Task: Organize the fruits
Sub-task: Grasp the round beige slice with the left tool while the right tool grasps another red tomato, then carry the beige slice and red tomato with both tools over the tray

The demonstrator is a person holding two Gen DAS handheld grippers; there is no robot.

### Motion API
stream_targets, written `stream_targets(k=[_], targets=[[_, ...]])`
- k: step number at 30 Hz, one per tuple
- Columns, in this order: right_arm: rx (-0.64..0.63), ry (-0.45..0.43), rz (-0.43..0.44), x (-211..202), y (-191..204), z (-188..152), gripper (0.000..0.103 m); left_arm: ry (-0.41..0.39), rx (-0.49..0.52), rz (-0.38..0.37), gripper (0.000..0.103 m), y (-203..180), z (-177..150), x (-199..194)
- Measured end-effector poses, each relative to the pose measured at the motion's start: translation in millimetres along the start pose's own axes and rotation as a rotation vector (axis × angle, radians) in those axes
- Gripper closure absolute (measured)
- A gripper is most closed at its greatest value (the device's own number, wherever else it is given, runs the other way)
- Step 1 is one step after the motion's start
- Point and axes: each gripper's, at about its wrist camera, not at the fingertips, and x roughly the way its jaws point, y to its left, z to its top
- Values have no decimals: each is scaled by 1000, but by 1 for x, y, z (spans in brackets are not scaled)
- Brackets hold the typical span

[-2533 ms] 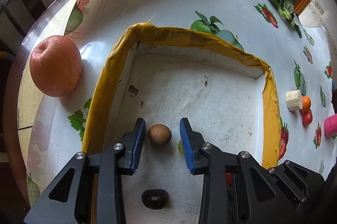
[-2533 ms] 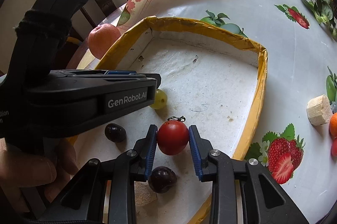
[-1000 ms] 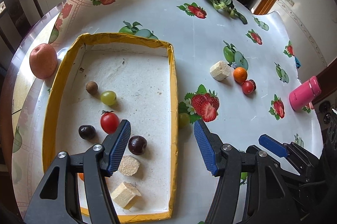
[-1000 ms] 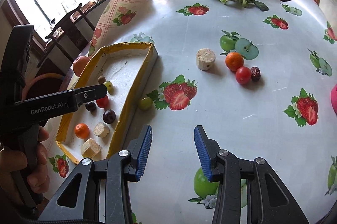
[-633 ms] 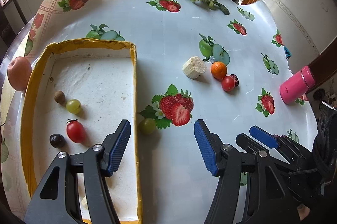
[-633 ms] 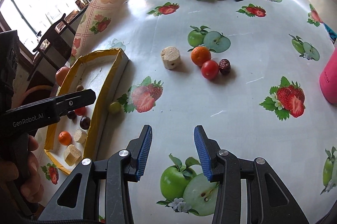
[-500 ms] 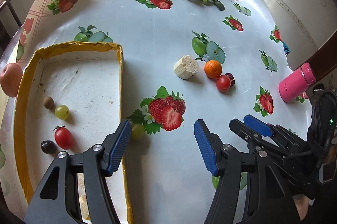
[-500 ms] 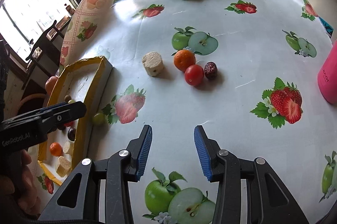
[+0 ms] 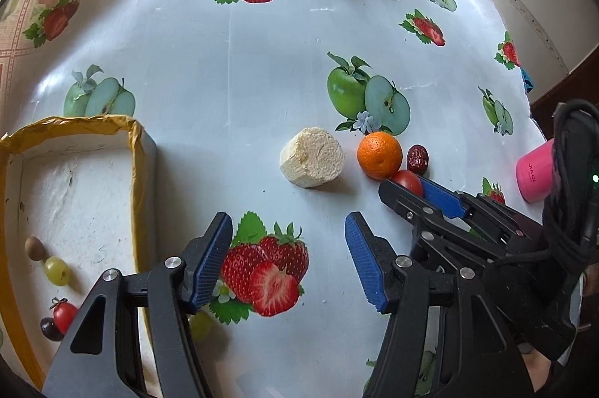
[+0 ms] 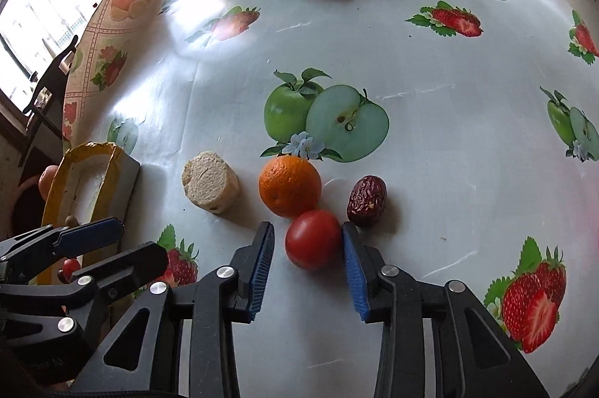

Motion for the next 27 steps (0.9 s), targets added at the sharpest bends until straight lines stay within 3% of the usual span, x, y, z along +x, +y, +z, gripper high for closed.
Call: stream_targets(k=[9,11,12,13,20,27], targets=[[68,-44,77,-40,-22,-26,74,16,-24,-8,42,-12,24,37],[92,-46,90,-48,-26,-34,74,-6,7,24,52,-19,27,39],[103,-47,93,-51,-28,-38,74,-10,21,40,62,-21,29,39],[113,-49,94,-55,-30,-42,74,-8,25,35,63,-21,29,39],[137,-59,98,-76,-31,-58,74,25,21,28,63,-15,9,27],[100,-65,99,-91,-17,-69,74,7,-16,16,63,-4,-27,-6]])
